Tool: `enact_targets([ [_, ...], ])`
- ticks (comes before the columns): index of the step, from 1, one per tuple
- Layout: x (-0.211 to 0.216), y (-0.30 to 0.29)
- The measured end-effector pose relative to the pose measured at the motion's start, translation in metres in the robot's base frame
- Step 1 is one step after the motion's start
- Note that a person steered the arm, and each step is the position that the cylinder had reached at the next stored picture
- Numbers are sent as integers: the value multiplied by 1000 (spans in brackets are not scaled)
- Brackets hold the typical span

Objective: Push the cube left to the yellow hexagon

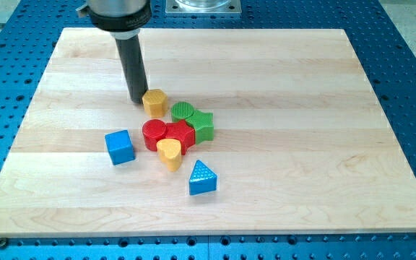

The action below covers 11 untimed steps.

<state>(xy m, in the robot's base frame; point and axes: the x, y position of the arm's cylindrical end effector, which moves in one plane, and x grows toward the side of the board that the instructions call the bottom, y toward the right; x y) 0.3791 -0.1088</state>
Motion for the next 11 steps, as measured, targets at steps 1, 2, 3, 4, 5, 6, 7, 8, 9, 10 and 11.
enact_targets([
  [1,8,7],
  [2,42,7],
  [3,46,10],
  [4,56,9],
  [5,48,-32],
  [6,98,-73],
  [7,174,-73],
  [8,195,-57],
  [9,165,-40],
  [10,135,-35],
  [11,122,-35],
])
